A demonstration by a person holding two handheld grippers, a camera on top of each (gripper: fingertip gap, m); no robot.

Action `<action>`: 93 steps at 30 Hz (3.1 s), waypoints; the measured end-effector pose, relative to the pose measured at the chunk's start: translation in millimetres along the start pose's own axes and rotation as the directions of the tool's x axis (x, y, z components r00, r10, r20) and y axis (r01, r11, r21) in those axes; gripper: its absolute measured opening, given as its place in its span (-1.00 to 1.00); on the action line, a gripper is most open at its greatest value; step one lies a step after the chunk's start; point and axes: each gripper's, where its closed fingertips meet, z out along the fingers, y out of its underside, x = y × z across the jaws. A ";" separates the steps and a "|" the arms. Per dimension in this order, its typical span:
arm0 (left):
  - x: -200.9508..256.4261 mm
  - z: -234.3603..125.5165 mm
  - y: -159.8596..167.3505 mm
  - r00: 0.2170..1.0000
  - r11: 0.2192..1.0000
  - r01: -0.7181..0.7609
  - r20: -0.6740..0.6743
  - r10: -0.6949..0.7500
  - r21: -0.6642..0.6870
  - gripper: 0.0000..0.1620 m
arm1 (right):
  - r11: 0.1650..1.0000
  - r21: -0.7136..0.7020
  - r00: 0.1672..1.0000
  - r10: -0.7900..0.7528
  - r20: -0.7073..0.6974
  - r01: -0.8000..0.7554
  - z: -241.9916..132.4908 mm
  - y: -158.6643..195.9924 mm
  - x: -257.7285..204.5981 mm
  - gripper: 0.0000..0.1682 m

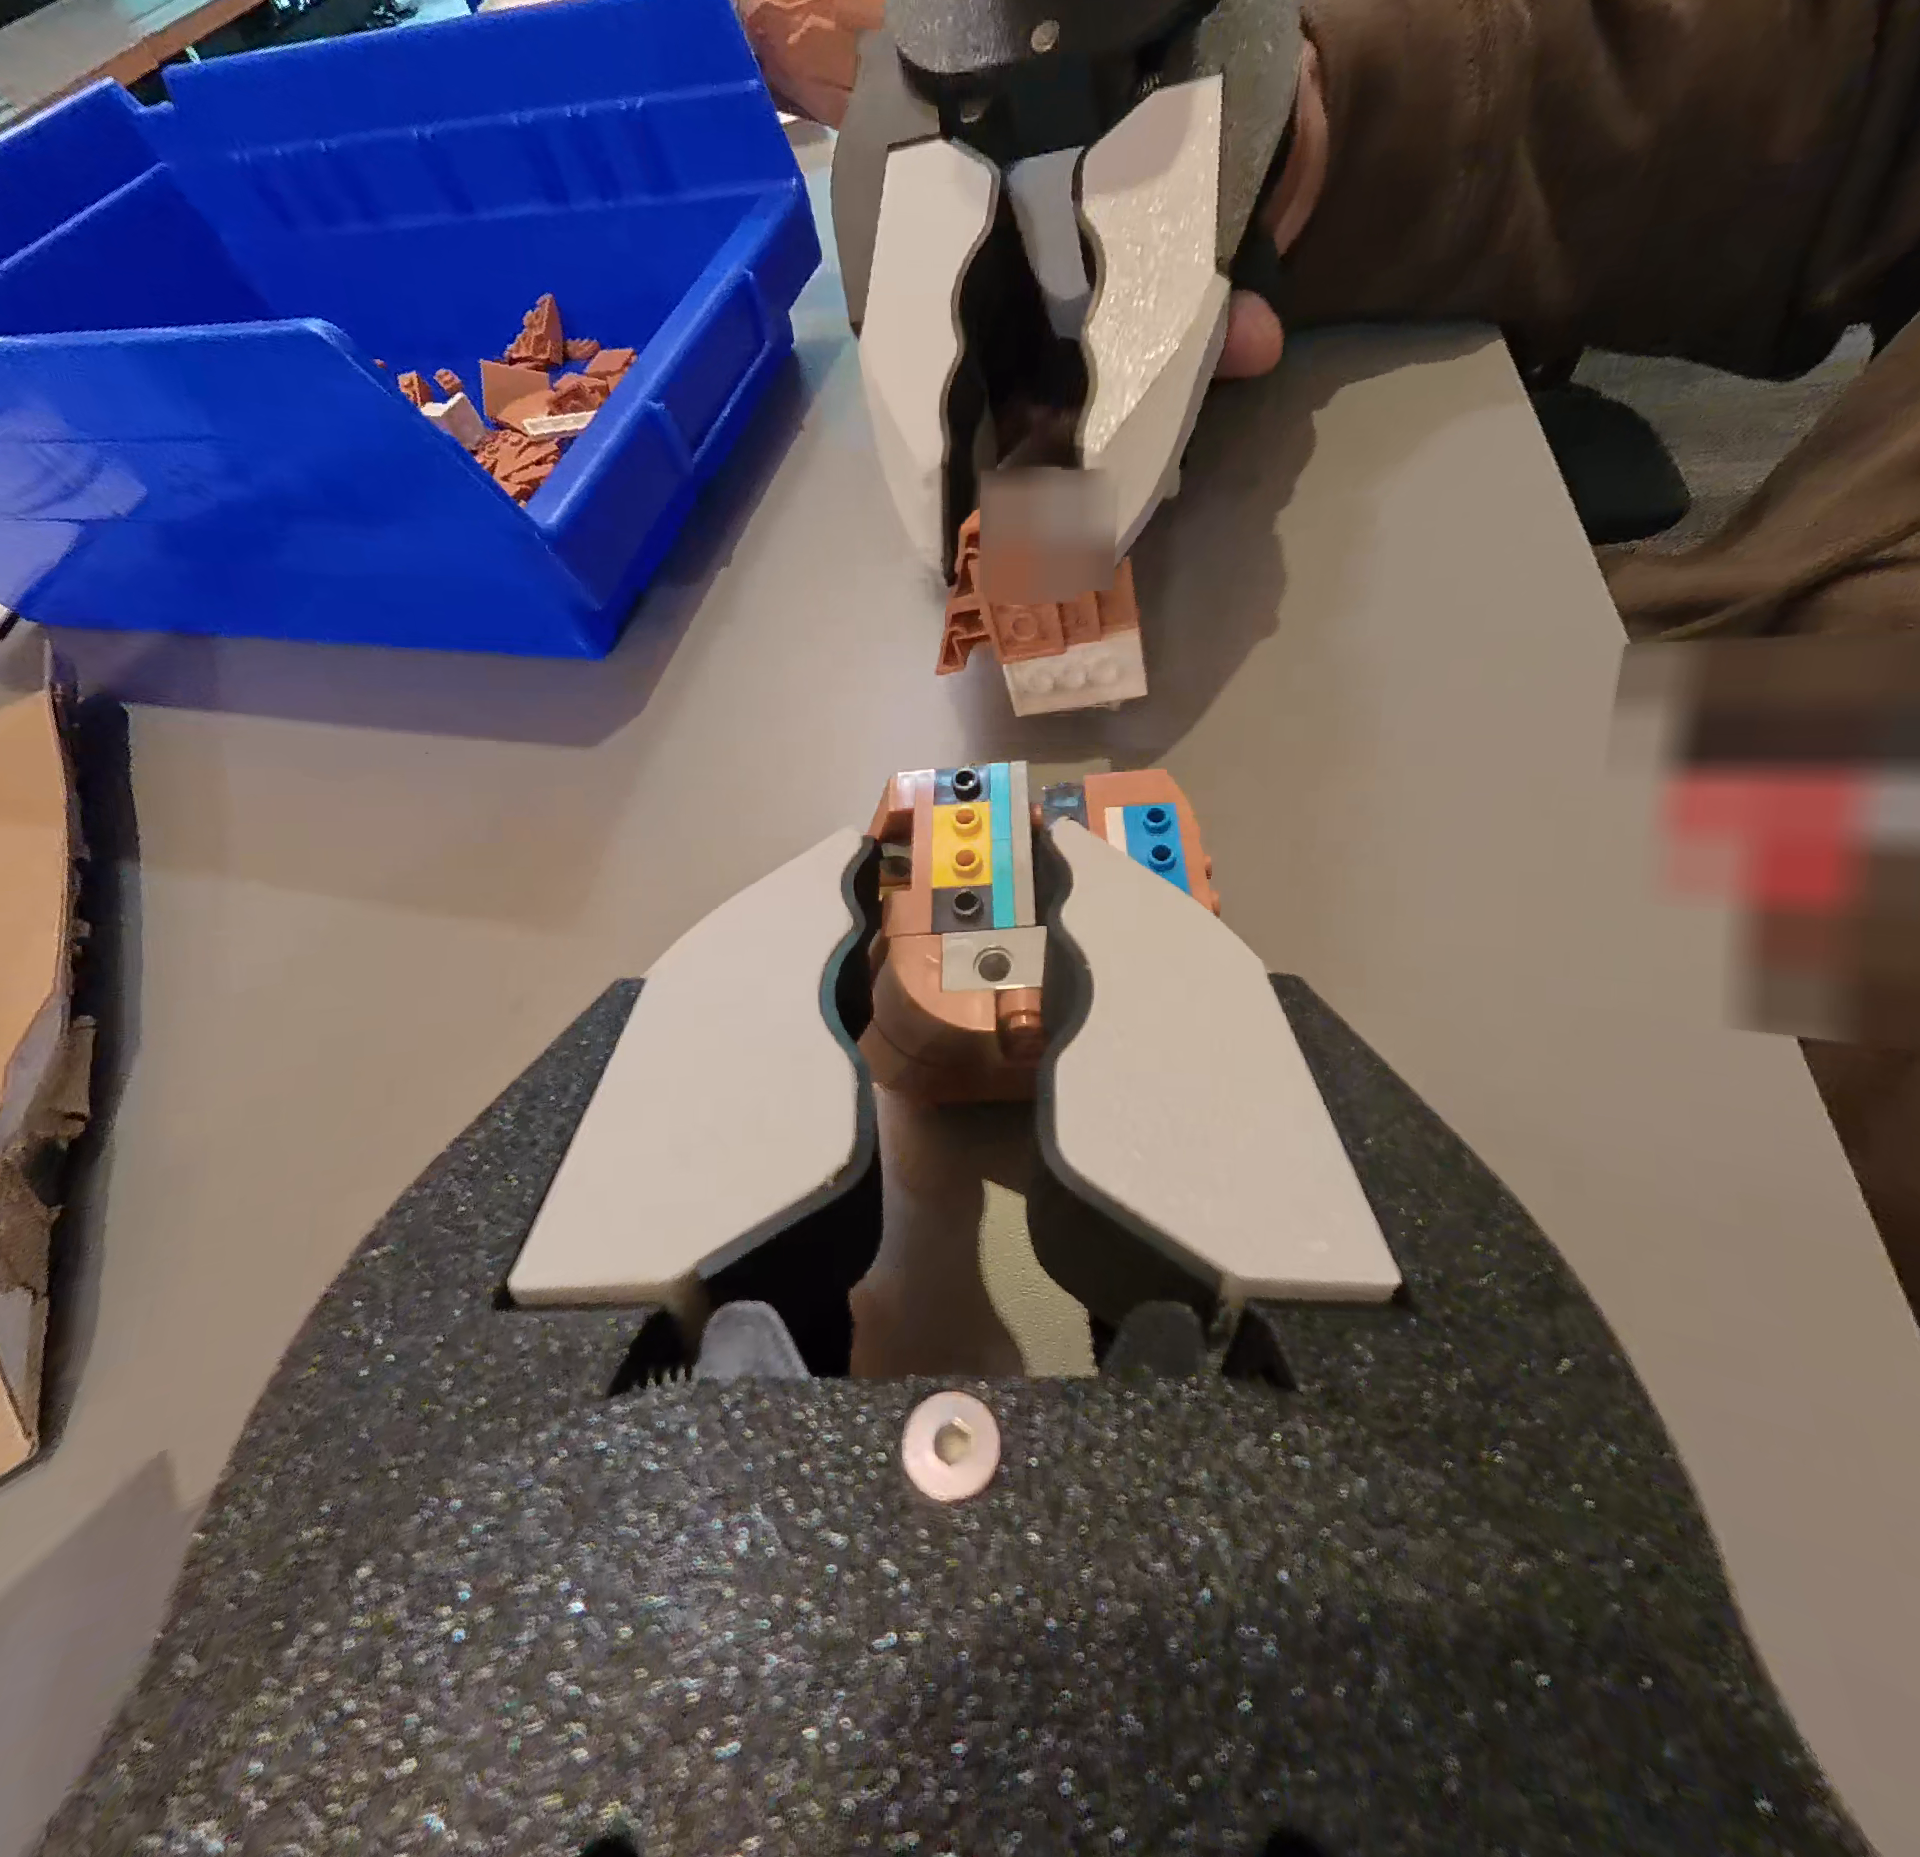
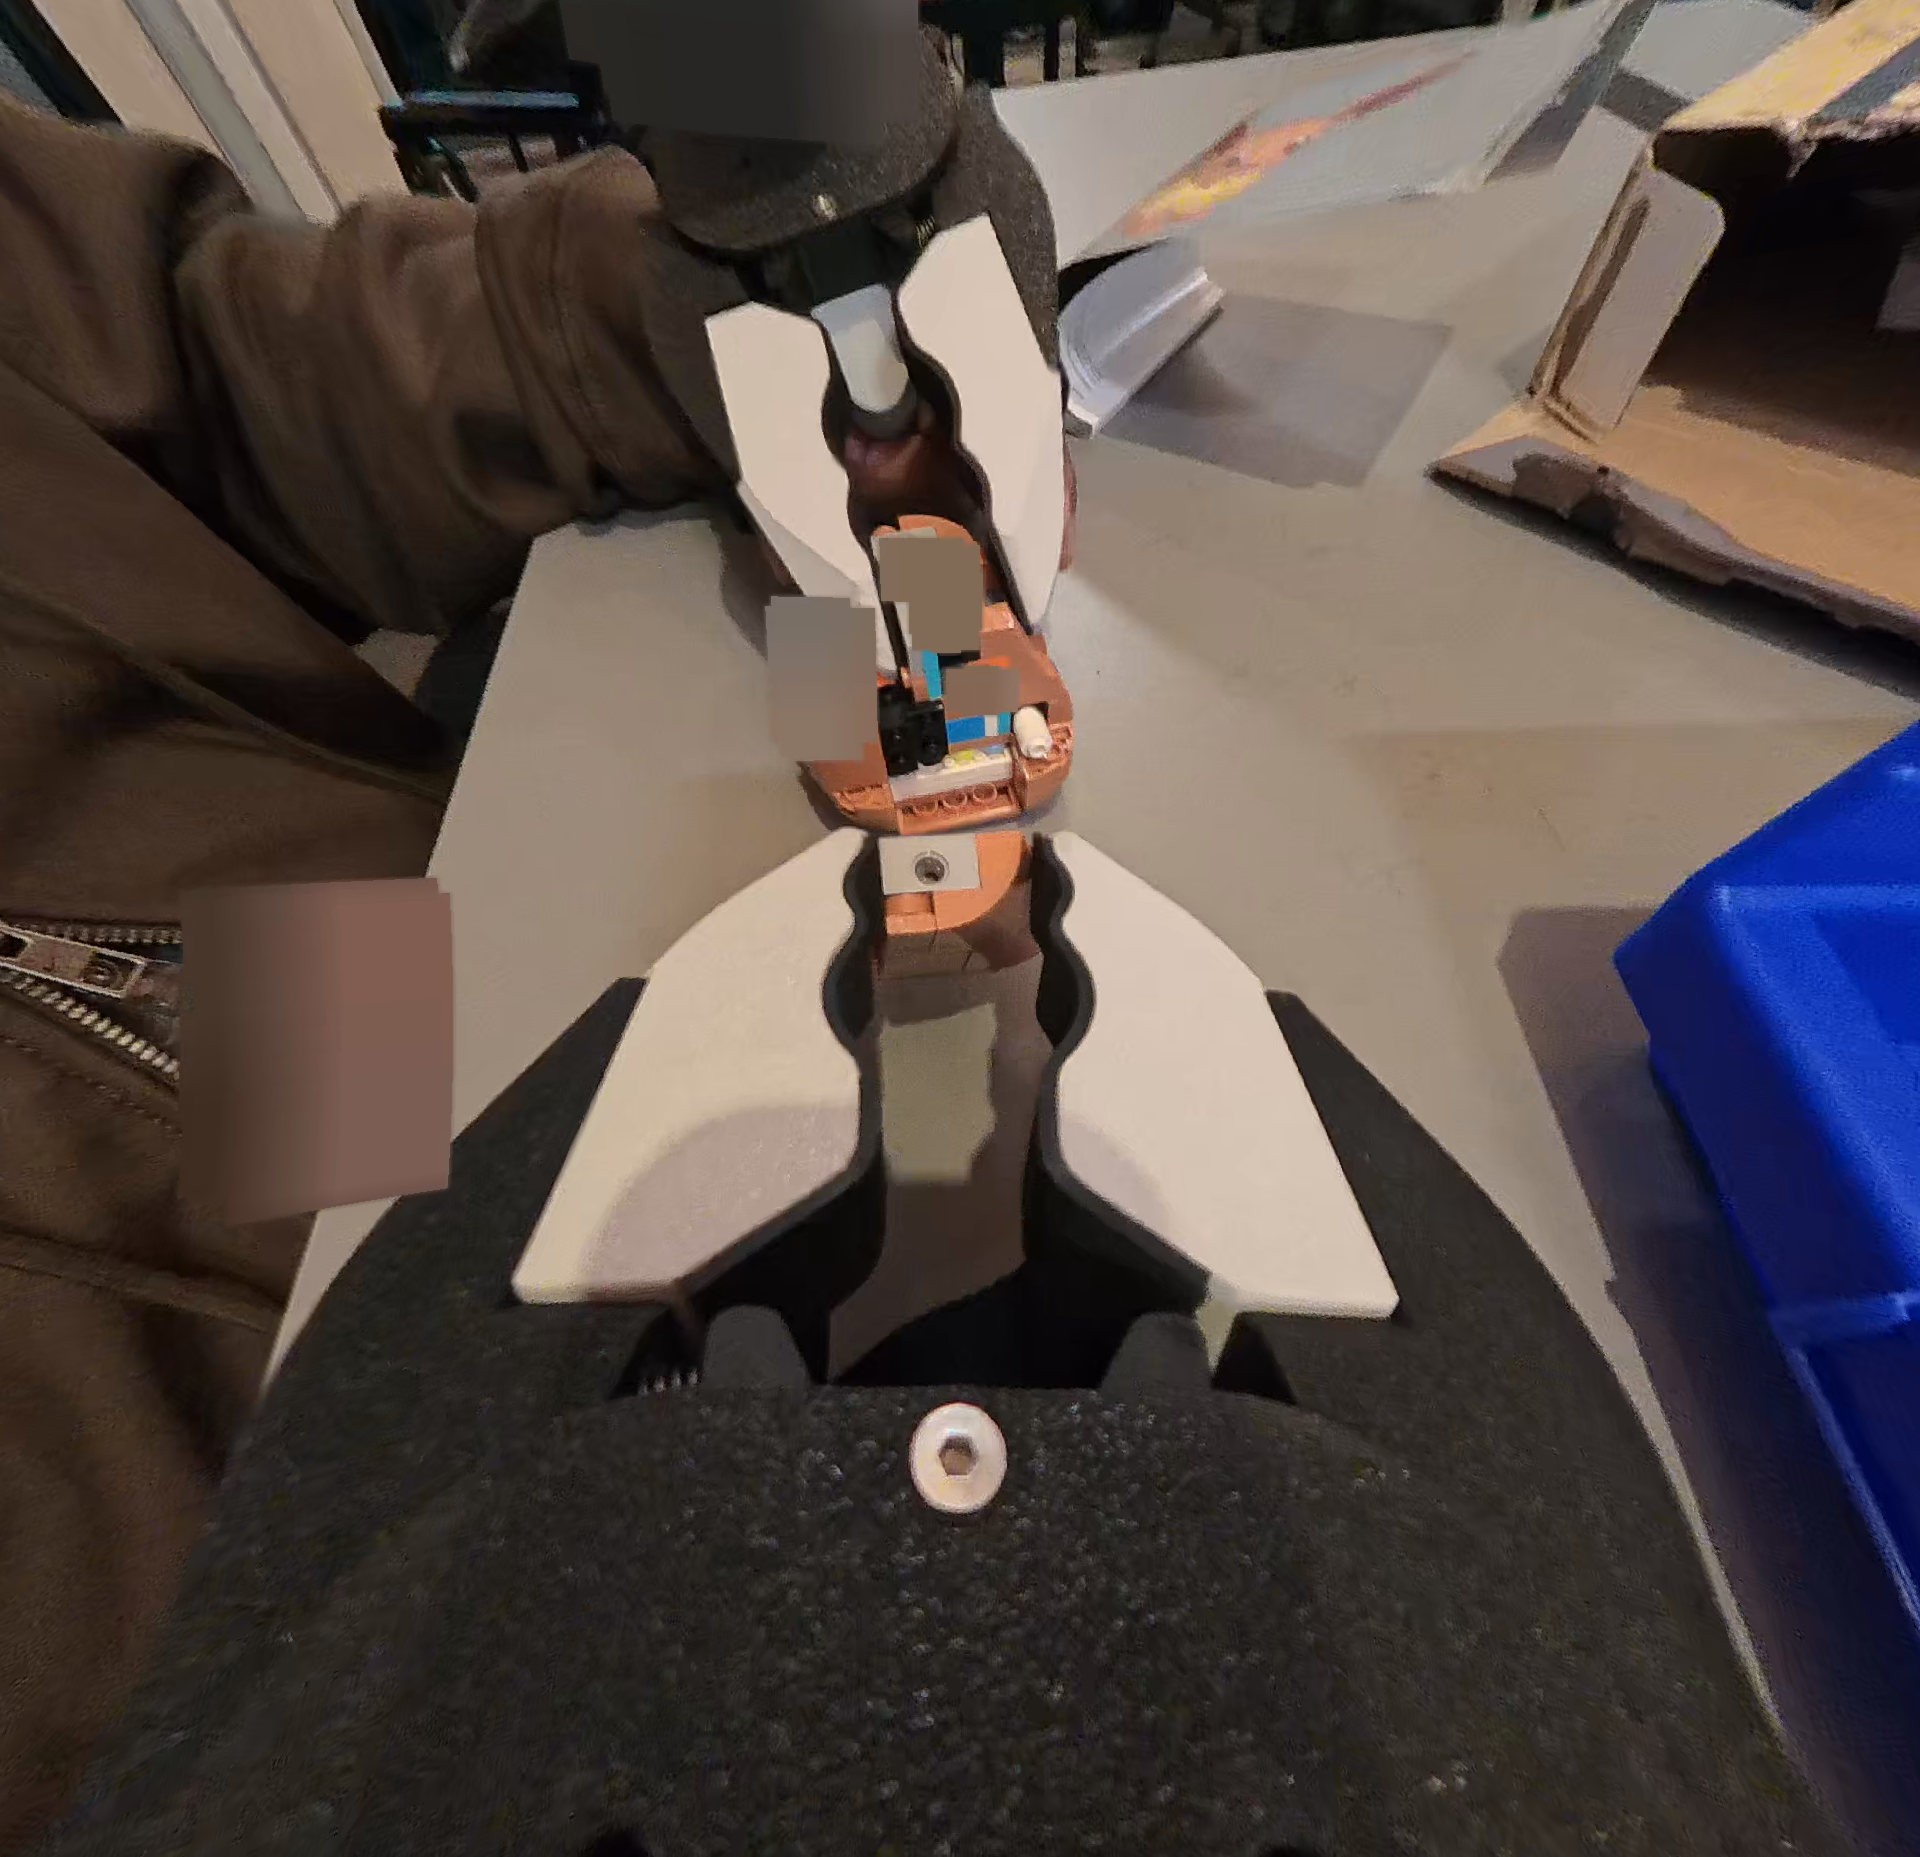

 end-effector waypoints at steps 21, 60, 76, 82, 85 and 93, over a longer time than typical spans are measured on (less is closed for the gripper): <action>3.5 10.9 -68.5 0.941 0.962 -0.249 0.263 0.214 0.108 -0.30 | 0.896 0.439 0.998 0.065 0.025 -0.070 -14.2 -75.8 0.9 -0.68; -50.4 4.3 -130.1 0.998 0.894 -0.021 0.066 -0.009 0.447 -0.22 | 0.721 0.635 0.958 -0.257 -0.125 0.276 -31.2 -151.2 26.0 -0.69; -45.7 -14.5 -143.0 0.989 0.773 0.145 -0.112 -0.096 0.618 -0.31 | 0.729 0.651 0.971 -0.231 -0.056 0.211 -40.7 -149.5 19.7 -0.68; -37.3 -8.3 -140.4 0.987 0.792 0.142 -0.146 -0.067 0.594 -0.31 | 0.737 0.662 0.980 -0.199 0.018 0.137 -42.5 -151.9 15.2 -0.68; -35.0 -4.9 -138.8 0.986 0.801 0.139 -0.153 -0.060 0.582 -0.31 | 0.750 0.650 0.981 -0.191 0.034 0.123 -42.0 -150.7 14.9 -0.71; -35.8 -12.3 -141.6 0.973 0.772 0.198 -0.214 -0.082 0.604 -0.31 | 0.752 0.642 0.979 -0.203 0.007 0.152 -43.7 -148.6 18.0 -0.73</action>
